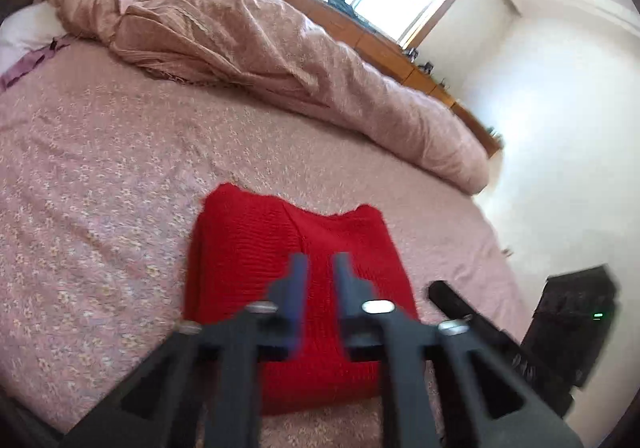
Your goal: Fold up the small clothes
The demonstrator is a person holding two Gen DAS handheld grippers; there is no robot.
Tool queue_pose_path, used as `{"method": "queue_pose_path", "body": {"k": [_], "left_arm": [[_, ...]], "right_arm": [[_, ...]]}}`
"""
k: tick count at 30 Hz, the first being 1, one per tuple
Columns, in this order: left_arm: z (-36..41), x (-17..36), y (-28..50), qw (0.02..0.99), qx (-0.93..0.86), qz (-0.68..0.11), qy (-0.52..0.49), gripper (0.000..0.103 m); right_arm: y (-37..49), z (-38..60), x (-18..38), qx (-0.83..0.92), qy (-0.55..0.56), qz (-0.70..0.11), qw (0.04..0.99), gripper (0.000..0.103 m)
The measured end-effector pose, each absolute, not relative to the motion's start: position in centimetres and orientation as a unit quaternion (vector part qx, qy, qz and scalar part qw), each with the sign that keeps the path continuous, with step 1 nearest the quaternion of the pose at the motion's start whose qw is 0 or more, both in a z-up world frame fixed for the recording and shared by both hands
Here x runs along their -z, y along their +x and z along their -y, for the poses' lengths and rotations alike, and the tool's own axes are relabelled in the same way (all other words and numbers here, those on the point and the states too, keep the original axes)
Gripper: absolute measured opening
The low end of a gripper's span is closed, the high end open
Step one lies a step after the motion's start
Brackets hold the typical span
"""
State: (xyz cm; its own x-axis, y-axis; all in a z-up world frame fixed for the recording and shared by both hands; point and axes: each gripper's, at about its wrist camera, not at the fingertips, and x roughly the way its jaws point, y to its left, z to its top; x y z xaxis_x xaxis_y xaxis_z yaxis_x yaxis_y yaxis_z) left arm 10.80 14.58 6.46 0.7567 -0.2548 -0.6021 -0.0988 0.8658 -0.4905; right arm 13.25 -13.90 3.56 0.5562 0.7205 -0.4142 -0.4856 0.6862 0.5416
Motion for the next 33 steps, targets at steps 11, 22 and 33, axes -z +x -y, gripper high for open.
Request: {"method": "queue_pose_path", "body": {"k": [11, 22, 33], "left_arm": [[-12.5, 1.0, 11.8, 0.873, 0.016, -0.422, -0.243, 0.0], [-15.5, -2.6, 9.3, 0.873, 0.075, -0.399, -0.272, 0.015], [-20.9, 1.6, 10.8, 0.802, 0.083, -0.475, -0.351, 0.064]], "right_arm": [[13.5, 6.9, 2.7, -0.331, 0.078, -0.408, 0.847, 0.0], [13.5, 9.9, -1.1, -0.372, 0.13, -0.41, 0.823, 0.044], [18.0, 23.5, 5.4, -0.336, 0.372, -0.496, 0.709, 0.086]]}}
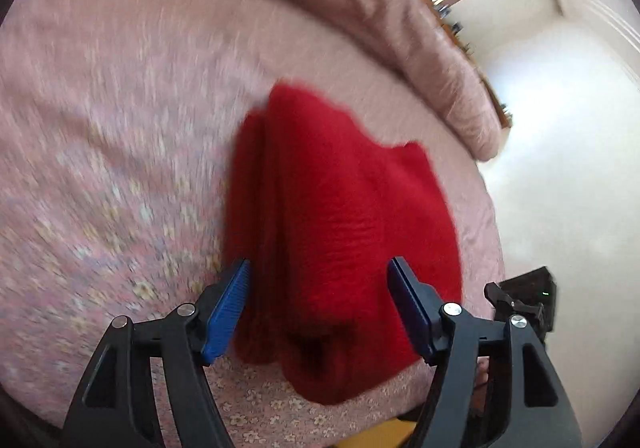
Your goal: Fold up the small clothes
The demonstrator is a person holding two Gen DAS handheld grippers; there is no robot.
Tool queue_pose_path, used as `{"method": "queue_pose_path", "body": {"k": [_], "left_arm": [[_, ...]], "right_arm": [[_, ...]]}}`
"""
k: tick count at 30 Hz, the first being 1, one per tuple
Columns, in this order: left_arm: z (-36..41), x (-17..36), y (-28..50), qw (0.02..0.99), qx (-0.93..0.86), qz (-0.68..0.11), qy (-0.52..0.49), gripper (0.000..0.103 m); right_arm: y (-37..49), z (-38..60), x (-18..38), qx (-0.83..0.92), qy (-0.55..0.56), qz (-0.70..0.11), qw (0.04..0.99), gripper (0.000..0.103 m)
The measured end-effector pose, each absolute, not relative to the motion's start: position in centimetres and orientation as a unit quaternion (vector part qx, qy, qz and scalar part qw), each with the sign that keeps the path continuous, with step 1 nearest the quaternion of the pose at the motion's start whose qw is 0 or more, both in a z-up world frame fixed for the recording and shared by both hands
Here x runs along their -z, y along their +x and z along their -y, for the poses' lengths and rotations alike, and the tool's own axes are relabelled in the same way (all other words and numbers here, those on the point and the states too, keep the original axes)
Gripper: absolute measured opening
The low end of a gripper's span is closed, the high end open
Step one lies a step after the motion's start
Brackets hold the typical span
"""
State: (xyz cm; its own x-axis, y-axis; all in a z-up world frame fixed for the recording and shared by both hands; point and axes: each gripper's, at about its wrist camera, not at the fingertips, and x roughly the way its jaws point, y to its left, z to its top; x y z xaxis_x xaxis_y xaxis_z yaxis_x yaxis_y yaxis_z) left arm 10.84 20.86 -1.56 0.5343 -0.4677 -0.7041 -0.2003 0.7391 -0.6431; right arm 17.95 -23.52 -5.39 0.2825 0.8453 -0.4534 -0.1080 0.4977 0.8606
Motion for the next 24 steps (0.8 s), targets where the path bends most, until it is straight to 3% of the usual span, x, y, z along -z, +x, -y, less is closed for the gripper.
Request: {"method": "queue_pose_path", "body": {"k": [3, 9, 14, 19, 24], "left_arm": [[-20.5, 2.6, 10.9, 0.801, 0.077, -0.482, -0.346, 0.068], [-20.8, 4.4, 13.5, 0.78, 0.118, -0.485, -0.379, 0.082], [-21.4, 5.7, 16.6, 0.754, 0.173, -0.483, -0.41, 0.083], [-20.5, 6.0, 18.6, 0.748, 0.214, -0.503, -0.376, 0.084], [-19.6, 6.0, 16.5, 0.726, 0.231, -0.527, -0.376, 0.083]], "right_arm": [[18.4, 23.6, 8.2, -0.348, 0.416, -0.517, 0.662, 0.085], [19.3, 20.9, 8.5, -0.372, 0.379, -0.535, 0.657, 0.085], [21.6, 17.5, 8.1, -0.373, 0.355, -0.543, 0.663, 0.088], [23.7, 15.5, 7.8, -0.365, 0.335, -0.551, 0.672, 0.095], [22.5, 15.2, 7.3, -0.407, 0.306, -0.555, 0.658, 0.09]]}}
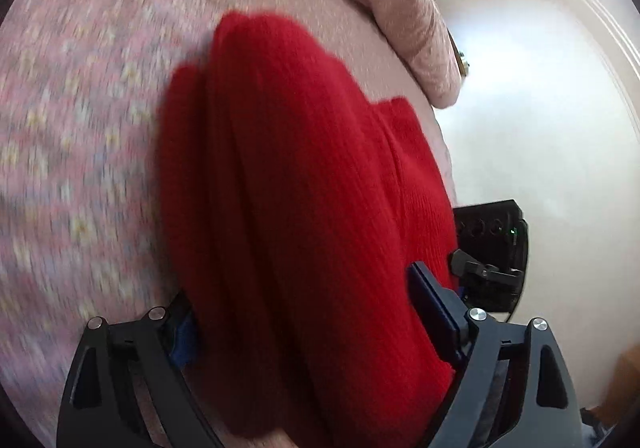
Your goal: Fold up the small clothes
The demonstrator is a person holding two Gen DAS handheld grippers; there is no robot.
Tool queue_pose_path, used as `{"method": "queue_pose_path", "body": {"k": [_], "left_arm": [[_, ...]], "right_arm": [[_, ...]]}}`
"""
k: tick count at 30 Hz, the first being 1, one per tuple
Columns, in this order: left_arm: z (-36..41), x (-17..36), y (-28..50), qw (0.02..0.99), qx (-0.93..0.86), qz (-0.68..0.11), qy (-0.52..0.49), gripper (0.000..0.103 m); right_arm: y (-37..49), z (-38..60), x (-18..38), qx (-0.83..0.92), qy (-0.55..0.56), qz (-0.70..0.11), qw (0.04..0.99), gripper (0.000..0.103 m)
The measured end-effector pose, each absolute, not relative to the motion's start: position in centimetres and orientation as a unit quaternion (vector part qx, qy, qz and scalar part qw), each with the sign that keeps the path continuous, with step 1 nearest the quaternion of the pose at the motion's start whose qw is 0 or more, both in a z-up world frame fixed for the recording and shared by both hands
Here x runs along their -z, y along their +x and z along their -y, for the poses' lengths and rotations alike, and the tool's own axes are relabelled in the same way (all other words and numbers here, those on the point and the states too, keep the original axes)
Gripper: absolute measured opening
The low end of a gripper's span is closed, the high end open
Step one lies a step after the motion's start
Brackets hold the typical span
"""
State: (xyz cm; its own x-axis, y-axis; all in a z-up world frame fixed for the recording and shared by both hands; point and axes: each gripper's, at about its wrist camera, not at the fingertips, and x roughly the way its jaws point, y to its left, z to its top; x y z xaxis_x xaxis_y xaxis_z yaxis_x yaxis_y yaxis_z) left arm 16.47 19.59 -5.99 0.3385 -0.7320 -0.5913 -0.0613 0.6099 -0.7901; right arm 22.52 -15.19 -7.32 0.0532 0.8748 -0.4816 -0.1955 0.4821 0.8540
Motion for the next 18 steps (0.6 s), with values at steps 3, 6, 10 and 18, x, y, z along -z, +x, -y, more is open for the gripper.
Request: {"method": "queue_pose_path", "body": {"k": [3, 6, 10, 18], "left_arm": [[-19.4, 6.1, 17.1, 0.726, 0.228, -0.526, -0.379, 0.083], [-19.0, 6.1, 18.6, 0.728, 0.234, -0.519, -0.383, 0.081], [-18.6, 5.2, 19.3, 0.737, 0.23, -0.508, -0.382, 0.051], [-13.2, -1.3, 22.3, 0.774, 0.266, -0.464, -0.338, 0.045]], "right_arm": [[22.3, 15.6, 7.6, -0.422, 0.31, -0.553, 0.648, 0.087], [23.5, 15.2, 7.7, -0.411, 0.322, -0.556, 0.647, 0.087], [23.7, 14.2, 6.9, -0.41, 0.301, -0.55, 0.662, 0.072], [23.8, 18.6, 1.8, -0.444, 0.294, -0.492, 0.689, 0.066]]}}
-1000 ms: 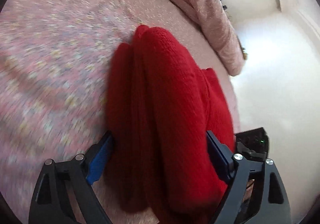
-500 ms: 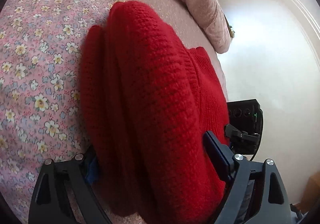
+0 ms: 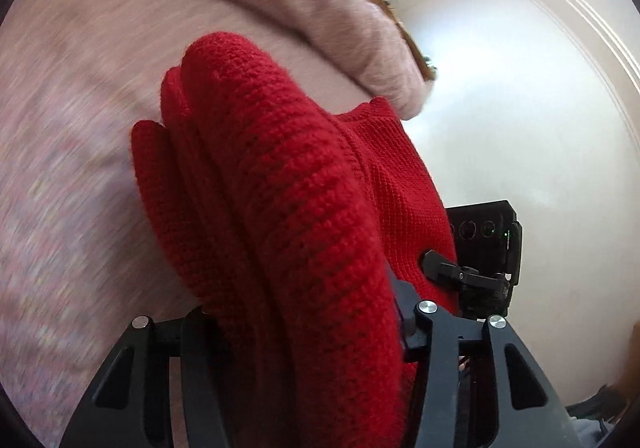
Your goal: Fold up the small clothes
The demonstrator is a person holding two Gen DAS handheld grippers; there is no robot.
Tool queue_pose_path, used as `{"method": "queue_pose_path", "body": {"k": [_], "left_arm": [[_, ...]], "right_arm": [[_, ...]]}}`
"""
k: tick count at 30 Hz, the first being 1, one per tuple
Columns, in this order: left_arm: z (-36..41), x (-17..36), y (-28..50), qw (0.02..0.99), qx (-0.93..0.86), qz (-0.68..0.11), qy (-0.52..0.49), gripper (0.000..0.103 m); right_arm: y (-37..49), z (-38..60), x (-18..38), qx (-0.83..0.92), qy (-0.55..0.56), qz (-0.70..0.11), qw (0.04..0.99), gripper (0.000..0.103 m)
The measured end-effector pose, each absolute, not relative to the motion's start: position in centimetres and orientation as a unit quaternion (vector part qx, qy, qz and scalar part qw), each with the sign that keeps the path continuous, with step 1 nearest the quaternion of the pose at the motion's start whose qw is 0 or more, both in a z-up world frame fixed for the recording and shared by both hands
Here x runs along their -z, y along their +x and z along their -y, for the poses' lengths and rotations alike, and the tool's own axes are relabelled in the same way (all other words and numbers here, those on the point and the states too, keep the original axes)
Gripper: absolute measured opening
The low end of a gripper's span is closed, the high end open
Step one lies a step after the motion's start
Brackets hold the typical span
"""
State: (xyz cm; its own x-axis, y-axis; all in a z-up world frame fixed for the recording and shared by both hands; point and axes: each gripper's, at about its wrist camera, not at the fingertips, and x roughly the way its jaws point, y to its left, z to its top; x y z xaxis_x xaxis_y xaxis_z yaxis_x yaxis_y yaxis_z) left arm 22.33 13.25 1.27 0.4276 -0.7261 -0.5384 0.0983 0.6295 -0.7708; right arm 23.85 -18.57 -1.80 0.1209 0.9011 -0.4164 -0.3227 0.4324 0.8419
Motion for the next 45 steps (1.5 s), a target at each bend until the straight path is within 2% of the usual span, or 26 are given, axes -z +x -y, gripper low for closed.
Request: {"method": "queue_pose_path", "body": {"k": [7, 13, 16, 21, 29, 45], "left_arm": [[-5.6, -2.3, 31.6, 0.789, 0.278, -0.464, -0.293, 0.045], [-3.7, 2.4, 37.1, 0.785, 0.277, -0.46, -0.308, 0.045], [-2.5, 4.7, 38.5, 0.794, 0.254, -0.48, -0.272, 0.045], [-1.0, 5.0, 39.4, 0.816, 0.254, -0.46, -0.241, 0.049], [-0.8, 7.3, 37.5, 0.818, 0.258, -0.437, -0.271, 0.054], [-2.1, 6.7, 37.4, 0.818, 0.251, -0.444, -0.267, 0.058]], "right_arm": [[31.3, 27.2, -0.1, -0.436, 0.303, -0.48, 0.699, 0.067], [37.9, 30.6, 1.0, -0.408, 0.28, -0.486, 0.721, 0.067], [39.6, 31.2, 3.0, -0.391, 0.272, -0.502, 0.722, 0.067], [40.0, 32.3, 5.9, -0.387, 0.295, -0.501, 0.716, 0.069], [39.4, 31.8, 6.0, -0.385, 0.283, -0.49, 0.729, 0.07], [39.5, 31.4, 5.9, -0.381, 0.28, -0.491, 0.731, 0.071]]}}
